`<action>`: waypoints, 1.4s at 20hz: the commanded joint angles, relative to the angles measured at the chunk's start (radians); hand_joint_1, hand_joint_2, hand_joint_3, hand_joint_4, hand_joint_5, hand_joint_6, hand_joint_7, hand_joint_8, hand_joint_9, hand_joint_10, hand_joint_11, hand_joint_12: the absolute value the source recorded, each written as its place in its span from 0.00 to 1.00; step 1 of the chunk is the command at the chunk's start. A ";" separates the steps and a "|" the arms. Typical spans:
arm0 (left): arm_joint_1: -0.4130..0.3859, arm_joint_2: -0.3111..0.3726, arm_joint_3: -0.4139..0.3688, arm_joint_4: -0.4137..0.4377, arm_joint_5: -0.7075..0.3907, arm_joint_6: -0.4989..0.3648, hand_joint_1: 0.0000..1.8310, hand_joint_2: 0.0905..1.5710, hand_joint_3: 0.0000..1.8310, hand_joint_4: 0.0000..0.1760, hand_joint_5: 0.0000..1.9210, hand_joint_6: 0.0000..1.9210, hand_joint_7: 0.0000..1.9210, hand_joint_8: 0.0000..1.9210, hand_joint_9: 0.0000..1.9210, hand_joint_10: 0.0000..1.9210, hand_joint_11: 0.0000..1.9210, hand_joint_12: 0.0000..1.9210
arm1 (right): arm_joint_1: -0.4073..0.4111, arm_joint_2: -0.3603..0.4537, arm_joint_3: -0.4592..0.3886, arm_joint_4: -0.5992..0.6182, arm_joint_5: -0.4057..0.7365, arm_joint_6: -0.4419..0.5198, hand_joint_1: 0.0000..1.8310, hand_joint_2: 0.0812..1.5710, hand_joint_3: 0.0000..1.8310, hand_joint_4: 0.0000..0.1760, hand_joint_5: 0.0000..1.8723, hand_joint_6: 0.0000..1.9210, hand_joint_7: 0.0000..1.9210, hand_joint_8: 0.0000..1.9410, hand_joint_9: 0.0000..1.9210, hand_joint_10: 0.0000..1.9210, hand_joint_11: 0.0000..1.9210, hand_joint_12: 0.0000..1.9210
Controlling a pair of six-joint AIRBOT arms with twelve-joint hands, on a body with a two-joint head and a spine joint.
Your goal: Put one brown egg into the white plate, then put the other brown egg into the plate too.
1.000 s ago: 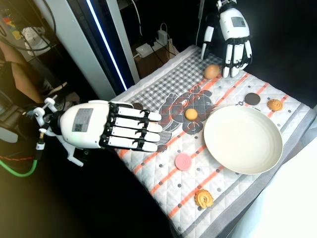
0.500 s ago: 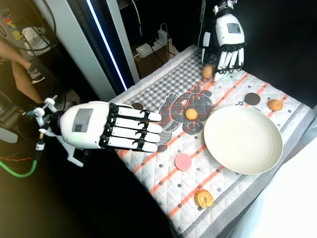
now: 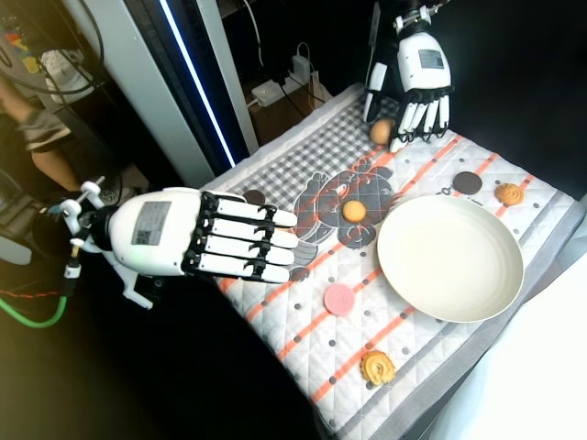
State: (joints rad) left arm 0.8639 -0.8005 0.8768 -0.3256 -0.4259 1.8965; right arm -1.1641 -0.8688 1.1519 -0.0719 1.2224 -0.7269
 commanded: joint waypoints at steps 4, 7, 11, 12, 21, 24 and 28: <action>-0.015 -0.008 0.022 -0.023 -0.076 -0.001 0.69 0.69 0.00 0.00 0.58 0.27 0.48 0.69 0.36 0.70 0.25 0.85 | 0.005 -0.002 0.005 0.030 0.119 0.003 0.19 0.83 0.01 0.52 0.25 0.00 0.20 0.00 0.19 0.00 0.20 0.02; -0.037 -0.010 0.048 -0.053 -0.100 -0.001 0.69 0.68 0.00 0.00 0.61 0.23 0.48 0.66 0.38 0.61 0.31 0.76 | 0.005 -0.002 0.006 0.030 0.119 0.003 0.20 0.83 0.00 0.48 0.25 0.00 0.20 0.00 0.19 0.00 0.20 0.02; -0.174 -0.067 0.113 -0.028 -0.124 -0.001 0.68 0.70 0.00 0.00 0.57 0.29 0.45 0.72 0.35 0.69 0.27 0.86 | 0.005 -0.004 0.010 0.030 0.119 0.003 0.19 0.83 0.00 0.51 0.25 0.00 0.20 0.00 0.19 0.00 0.20 0.02; -0.213 -0.092 0.137 -0.014 -0.112 -0.001 0.68 0.71 0.00 0.00 0.54 0.33 0.44 0.73 0.35 0.68 0.27 0.84 | 0.005 -0.005 0.011 0.030 0.119 0.003 0.19 0.83 0.00 0.55 0.25 0.00 0.20 0.00 0.19 0.00 0.20 0.02; -0.477 -0.436 0.531 -0.035 0.115 -0.001 0.68 0.72 0.00 0.00 0.48 0.43 0.46 0.72 0.35 0.76 0.26 0.89 | 0.009 -0.044 0.051 0.000 0.119 0.003 0.20 0.82 0.00 0.42 0.26 0.00 0.22 0.00 0.20 0.00 0.19 0.00; -0.470 -0.499 0.623 -0.084 0.159 -0.001 0.57 0.68 0.00 0.84 0.51 0.49 0.39 0.56 0.32 0.77 0.24 0.91 | 0.022 -0.055 0.057 -0.015 0.119 0.003 0.19 0.81 0.00 0.52 0.26 0.00 0.22 0.00 0.20 0.00 0.19 0.00; -0.464 -0.519 0.653 -0.132 0.169 -0.001 0.47 0.58 0.00 0.44 0.25 0.00 0.33 0.07 0.26 0.34 0.07 0.70 | 0.024 -0.057 0.059 -0.024 0.118 0.003 0.19 0.81 0.00 0.62 0.26 0.00 0.23 0.00 0.20 0.00 0.19 0.00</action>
State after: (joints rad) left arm 0.4084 -1.3182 1.5280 -0.4541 -0.1493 1.9030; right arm -1.1557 -0.9279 1.2091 -0.1249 1.2213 -0.7273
